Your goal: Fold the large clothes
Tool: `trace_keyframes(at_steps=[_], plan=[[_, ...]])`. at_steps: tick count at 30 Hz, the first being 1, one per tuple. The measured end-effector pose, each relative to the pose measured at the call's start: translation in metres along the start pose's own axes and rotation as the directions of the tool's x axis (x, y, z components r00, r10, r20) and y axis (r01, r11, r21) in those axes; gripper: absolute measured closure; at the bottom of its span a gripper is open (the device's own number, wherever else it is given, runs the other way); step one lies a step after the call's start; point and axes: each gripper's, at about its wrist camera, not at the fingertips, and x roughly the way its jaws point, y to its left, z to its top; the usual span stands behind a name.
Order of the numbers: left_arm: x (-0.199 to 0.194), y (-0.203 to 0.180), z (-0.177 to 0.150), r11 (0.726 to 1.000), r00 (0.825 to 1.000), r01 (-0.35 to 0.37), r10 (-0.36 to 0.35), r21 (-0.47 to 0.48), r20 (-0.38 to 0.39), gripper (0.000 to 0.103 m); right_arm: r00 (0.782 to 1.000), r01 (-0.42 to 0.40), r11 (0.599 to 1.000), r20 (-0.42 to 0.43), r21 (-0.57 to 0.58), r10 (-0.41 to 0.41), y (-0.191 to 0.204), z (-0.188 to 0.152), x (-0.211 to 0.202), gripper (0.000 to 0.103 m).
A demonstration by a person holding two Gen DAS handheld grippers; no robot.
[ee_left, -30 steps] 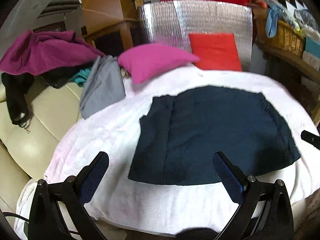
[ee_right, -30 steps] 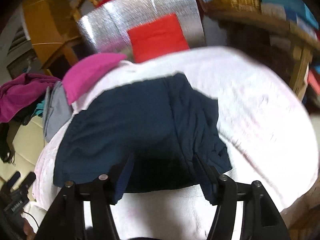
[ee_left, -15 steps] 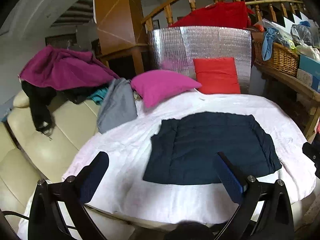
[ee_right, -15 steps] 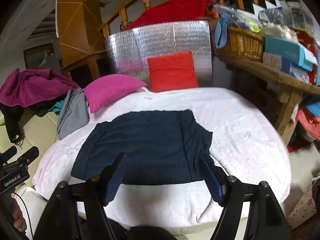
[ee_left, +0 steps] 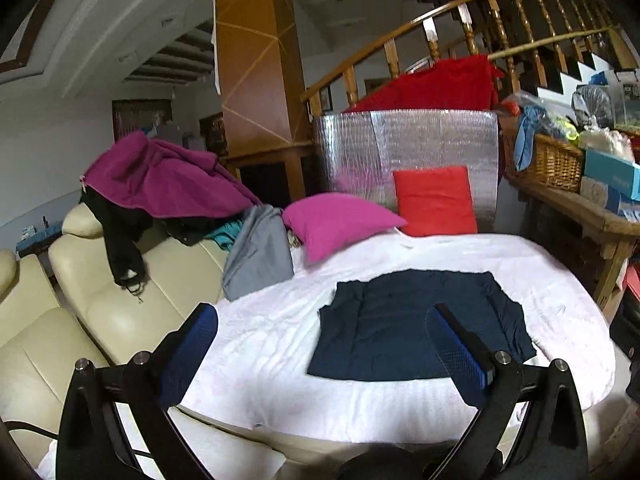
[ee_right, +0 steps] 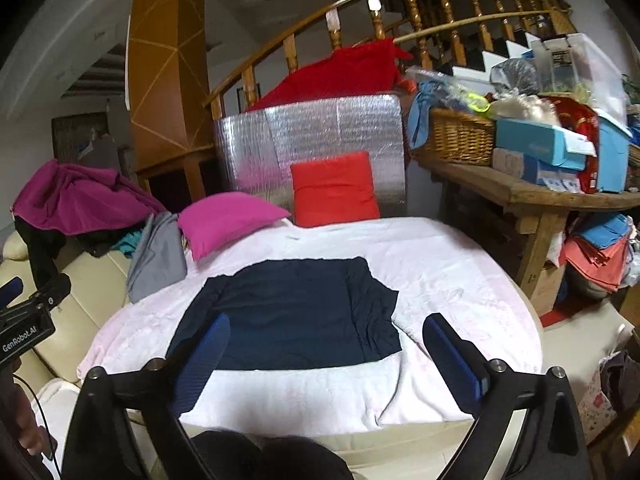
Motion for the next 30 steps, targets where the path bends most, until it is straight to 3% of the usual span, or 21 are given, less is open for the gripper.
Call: trace_keyframes(at_steps=[11, 21, 30], plan=[[-0.038, 0.015, 0.005, 1.000, 0.998, 0.007, -0.007, -0.014, 0.061, 0.000, 0.997, 0.023, 0.997, -0.069, -0.069, -0.027, 0.012, -0.010, -0.030, 0.000], [-0.048, 0.017, 0.001, 1.000, 0.997, 0.008, -0.006, -0.023, 0.074, 0.000, 0.999, 0.035, 0.998, 0.024, -0.046, -0.034, 0.012, 0.003, -0.055, 0.000], [-0.054, 0.016, -0.003, 1.000, 0.997, 0.013, -0.012, -0.017, 0.077, 0.000, 0.999, 0.035, 0.998, 0.015, -0.054, -0.034, 0.022, 0.000, -0.058, 0.000]])
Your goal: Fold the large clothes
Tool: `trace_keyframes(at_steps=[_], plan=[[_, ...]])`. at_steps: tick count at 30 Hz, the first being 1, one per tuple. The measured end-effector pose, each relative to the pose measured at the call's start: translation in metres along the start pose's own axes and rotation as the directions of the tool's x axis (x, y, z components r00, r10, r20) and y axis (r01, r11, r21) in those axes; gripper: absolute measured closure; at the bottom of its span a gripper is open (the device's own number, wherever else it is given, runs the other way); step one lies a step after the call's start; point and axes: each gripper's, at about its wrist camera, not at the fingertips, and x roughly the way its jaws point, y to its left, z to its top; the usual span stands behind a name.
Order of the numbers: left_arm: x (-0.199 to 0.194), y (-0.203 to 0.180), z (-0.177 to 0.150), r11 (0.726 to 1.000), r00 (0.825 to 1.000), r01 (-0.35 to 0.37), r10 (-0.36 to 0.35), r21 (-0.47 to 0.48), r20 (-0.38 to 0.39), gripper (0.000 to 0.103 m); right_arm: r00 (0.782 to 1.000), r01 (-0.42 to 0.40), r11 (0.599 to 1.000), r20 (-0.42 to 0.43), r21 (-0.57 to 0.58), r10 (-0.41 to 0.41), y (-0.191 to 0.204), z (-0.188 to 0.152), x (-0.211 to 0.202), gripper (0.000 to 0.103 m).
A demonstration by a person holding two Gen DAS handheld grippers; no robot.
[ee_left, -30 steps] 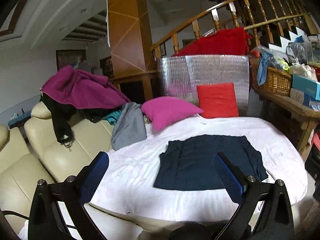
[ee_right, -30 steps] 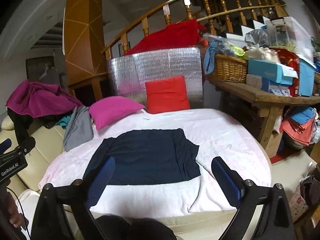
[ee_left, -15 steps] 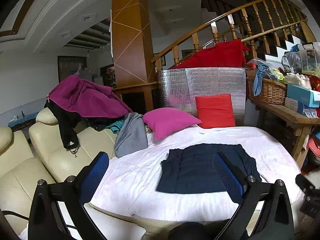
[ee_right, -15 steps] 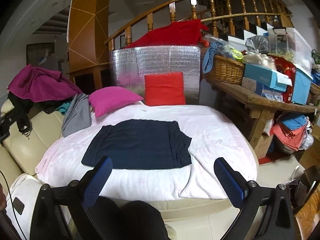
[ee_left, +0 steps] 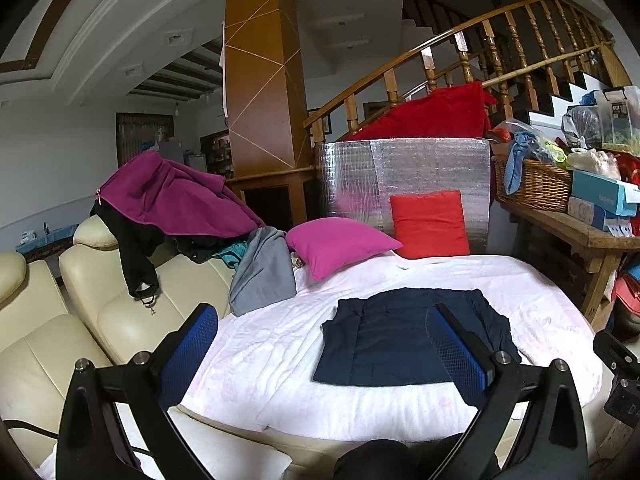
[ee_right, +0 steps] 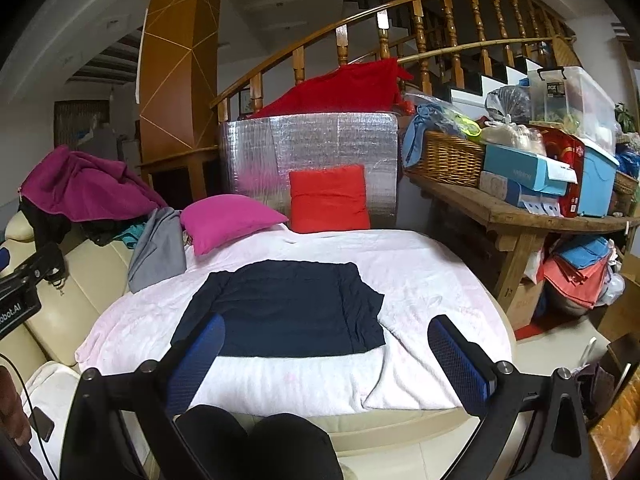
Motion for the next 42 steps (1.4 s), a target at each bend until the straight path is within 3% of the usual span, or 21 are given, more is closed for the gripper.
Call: trace_keyframes(at_steps=[23, 31, 42], plan=[[-0.002, 0.020, -0.003, 1.000, 1.000, -0.008, 0.008, -0.018, -0.001, 0.000, 0.999, 0.000, 1.000, 0.038, -0.018, 0.001, 0.021, 0.015, -0.007, 0.000], [0.004, 0.041, 0.007, 0.997, 0.998, -0.064, 0.064, -0.046, 0.014, 0.000, 0.999, -0.031, 1.000, 0.045, -0.007, 0.031, 0.032, 0.033, 0.005, 0.000], [0.029, 0.056, 0.012, 0.988, 0.992, -0.127, 0.124, -0.090, -0.037, 0.000, 0.998, -0.062, 0.997, 0.019, -0.042, 0.063, 0.043, 0.041, 0.031, 0.000]])
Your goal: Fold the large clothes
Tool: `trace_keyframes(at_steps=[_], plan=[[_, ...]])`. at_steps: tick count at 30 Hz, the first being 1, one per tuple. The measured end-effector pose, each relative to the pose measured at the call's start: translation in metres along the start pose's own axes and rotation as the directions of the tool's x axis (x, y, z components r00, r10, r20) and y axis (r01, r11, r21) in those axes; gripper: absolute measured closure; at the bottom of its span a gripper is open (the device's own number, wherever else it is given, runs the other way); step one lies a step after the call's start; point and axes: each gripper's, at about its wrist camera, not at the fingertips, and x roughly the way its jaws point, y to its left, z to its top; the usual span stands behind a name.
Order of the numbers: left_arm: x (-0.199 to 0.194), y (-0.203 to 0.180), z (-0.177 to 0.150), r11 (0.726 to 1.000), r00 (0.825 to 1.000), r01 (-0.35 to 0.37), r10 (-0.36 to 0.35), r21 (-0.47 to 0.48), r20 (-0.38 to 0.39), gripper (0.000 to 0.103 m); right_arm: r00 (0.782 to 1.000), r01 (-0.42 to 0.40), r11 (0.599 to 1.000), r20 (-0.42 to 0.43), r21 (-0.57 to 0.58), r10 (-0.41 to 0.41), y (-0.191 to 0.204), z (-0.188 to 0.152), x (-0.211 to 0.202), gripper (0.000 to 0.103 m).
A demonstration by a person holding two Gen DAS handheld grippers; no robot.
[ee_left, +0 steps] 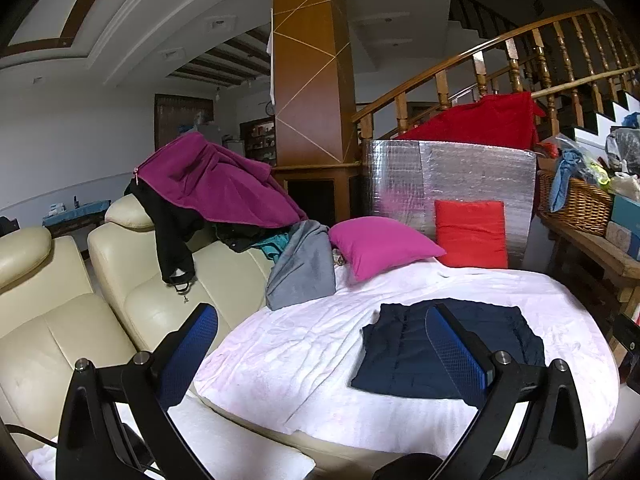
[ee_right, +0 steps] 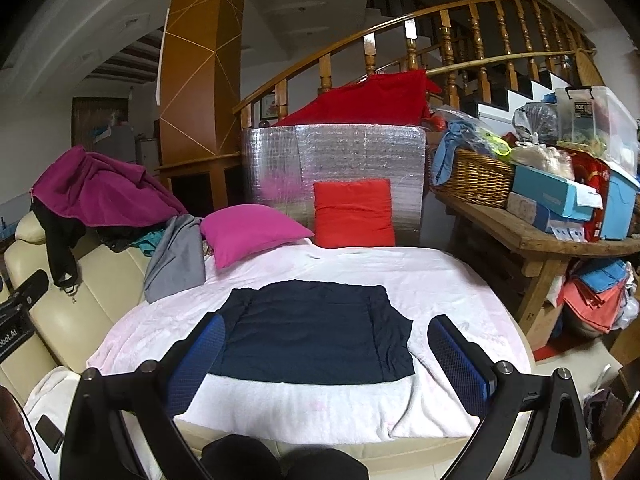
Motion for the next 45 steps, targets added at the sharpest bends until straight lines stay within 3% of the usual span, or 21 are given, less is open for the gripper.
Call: trace_keyframes(at_steps=[20, 45], plan=[[0.063, -0.031, 0.002, 0.999, 0.997, 0.010, -0.006, 0.051, -0.080, 0.000, 0.995, 0.026, 0.999, -0.099, 0.030, -0.023, -0.022, 0.002, 0.070, 0.000], [0.134, -0.052, -0.002, 0.997, 0.989, 0.068, -0.061, 0.048, -0.135, 0.000, 0.981, 0.065, 0.998, -0.181, -0.009, -0.066, -0.013, -0.004, 0.140, 0.000]])
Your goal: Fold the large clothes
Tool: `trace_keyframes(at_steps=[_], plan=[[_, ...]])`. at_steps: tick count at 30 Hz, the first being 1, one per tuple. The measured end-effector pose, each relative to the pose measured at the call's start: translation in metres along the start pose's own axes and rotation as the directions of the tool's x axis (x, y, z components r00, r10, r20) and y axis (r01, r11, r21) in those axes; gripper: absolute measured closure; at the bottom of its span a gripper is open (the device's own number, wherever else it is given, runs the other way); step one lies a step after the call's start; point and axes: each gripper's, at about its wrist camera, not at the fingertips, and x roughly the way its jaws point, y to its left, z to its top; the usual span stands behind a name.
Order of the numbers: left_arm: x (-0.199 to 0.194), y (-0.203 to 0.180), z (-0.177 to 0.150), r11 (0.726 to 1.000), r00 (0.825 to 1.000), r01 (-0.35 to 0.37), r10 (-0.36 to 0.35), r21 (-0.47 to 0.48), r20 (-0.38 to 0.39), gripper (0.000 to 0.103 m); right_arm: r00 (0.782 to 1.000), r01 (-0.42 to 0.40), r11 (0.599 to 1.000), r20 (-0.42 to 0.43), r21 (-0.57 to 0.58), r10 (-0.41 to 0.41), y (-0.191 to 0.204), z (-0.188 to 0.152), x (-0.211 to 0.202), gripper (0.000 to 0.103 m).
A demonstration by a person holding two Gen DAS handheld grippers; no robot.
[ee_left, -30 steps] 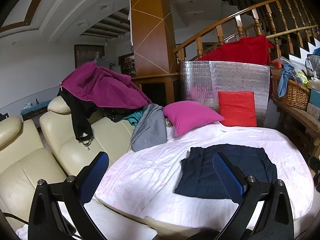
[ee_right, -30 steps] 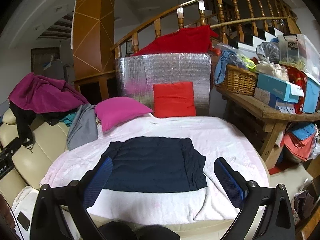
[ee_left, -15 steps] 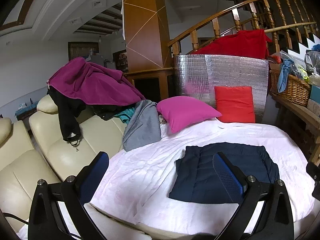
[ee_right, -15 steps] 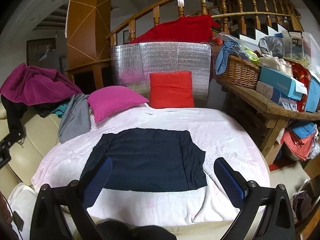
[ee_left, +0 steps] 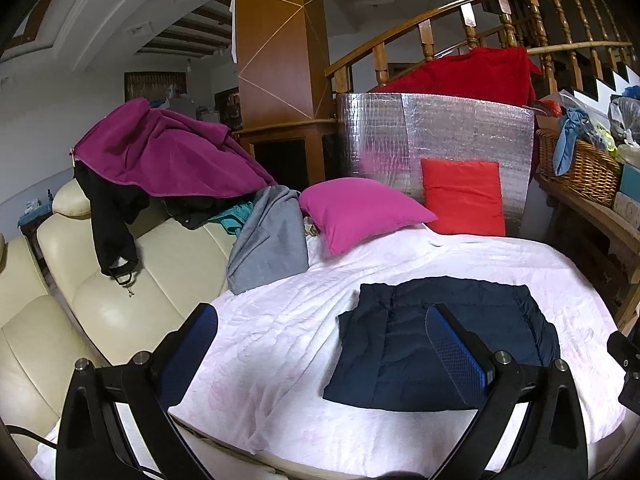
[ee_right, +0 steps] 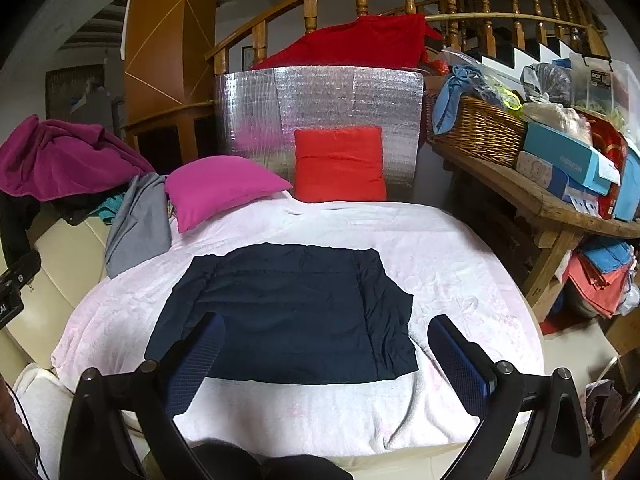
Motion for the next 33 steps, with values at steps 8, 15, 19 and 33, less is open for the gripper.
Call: trace_keyframes(at_steps=[8, 15, 19, 33], plan=[[-0.003, -0.004, -0.004, 1.000, 1.000, 0.006, -0.006, 0.011, -0.006, 0.000, 1.000, 0.002, 1.000, -0.006, -0.002, -0.002, 0.001, -0.003, 0.000, 0.000], [-0.015, -0.004, -0.008, 1.000, 1.000, 0.020, -0.020, 0.017, 0.007, 0.000, 1.000, 0.021, 1.000, 0.002, 0.002, -0.021, -0.001, -0.008, -0.013, 0.000], [-0.019, -0.002, -0.010, 0.999, 0.999, 0.030, -0.030, 0.013, 0.011, 0.000, 0.999, 0.034, 0.999, 0.009, -0.002, -0.034, 0.000, -0.009, -0.020, 0.000], [0.022, 0.000, -0.019, 0.998, 0.998, 0.053, -0.053, 0.023, -0.023, 0.000, 0.997, 0.055, 0.997, -0.055, -0.055, -0.058, 0.027, -0.011, 0.014, 0.000]])
